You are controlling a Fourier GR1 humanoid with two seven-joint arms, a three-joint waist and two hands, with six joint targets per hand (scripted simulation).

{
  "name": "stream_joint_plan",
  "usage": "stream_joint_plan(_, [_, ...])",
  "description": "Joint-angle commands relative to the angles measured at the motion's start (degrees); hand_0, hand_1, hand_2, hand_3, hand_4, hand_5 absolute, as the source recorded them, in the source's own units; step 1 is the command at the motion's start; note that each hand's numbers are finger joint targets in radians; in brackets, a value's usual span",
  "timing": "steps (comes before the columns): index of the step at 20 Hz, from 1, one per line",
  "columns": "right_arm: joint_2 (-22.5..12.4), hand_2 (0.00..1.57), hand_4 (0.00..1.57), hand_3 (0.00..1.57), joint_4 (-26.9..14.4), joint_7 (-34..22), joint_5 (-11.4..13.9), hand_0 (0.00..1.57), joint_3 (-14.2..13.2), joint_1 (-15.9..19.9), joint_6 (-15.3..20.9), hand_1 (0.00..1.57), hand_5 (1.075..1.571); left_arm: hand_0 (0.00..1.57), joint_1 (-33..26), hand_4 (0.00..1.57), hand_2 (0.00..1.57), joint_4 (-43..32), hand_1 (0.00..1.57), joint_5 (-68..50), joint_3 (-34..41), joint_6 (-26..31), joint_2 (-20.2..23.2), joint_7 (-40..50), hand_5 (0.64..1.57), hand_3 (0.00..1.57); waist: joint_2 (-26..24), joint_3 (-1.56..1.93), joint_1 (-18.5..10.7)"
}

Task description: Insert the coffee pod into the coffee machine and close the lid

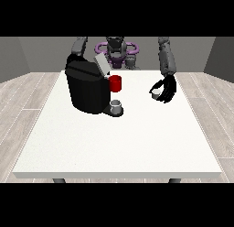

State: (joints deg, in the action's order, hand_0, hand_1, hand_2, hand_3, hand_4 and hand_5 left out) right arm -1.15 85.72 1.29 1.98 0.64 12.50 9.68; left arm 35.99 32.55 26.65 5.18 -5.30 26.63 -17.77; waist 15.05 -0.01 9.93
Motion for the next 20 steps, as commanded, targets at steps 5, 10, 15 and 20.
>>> stream_joint_plan(5, [-0.06, 0.0, 0.51, 0.0, -2.57, -0.06, -1.12, 0.0, -0.91, -0.55, -0.62, 0.0, 1.571, 0.9, 0.89, 0.31, 1.01, -1.9, 0.9, 6.65, -4.17, -3.27, -1.84, 3.53, 1.571, 0.78, -3.19, 0.02, 0.0])
stream_joint_plan(10, [-0.87, 0.0, 0.49, 0.0, 1.95, -3.92, -3.09, 0.0, -2.55, 4.35, -0.56, 0.0, 1.571, 1.23, 3.6, 0.47, 1.36, -4.47, 1.23, 6.23, -1.31, -5.73, 1.01, -3.84, 1.571, 1.31, 2.11, -0.04, 0.71])
stream_joint_plan(15, [-1.0, 0.0, 0.42, 0.0, -1.42, -0.43, -2.62, 0.0, -2.31, -1.45, -1.58, 0.0, 1.571, 1.48, 4.08, 0.63, 1.47, -2.22, 1.48, 4.83, -1.42, 0.73, 1.82, -8.08, 1.571, 1.41, -3.16, 0.0, -0.34])
stream_joint_plan(20, [1.08, 0.0, 0.44, 0.0, -9.85, 2.43, -2.6, 0.0, -3.1, -1.49, 1.18, 0.0, 1.571, 1.32, 8.45, 0.58, 1.38, 1.76, 1.32, 6.62, -5.06, 7.63, -1.19, -1.22, 1.571, 1.35, -8.41, 0.05, -2.93])
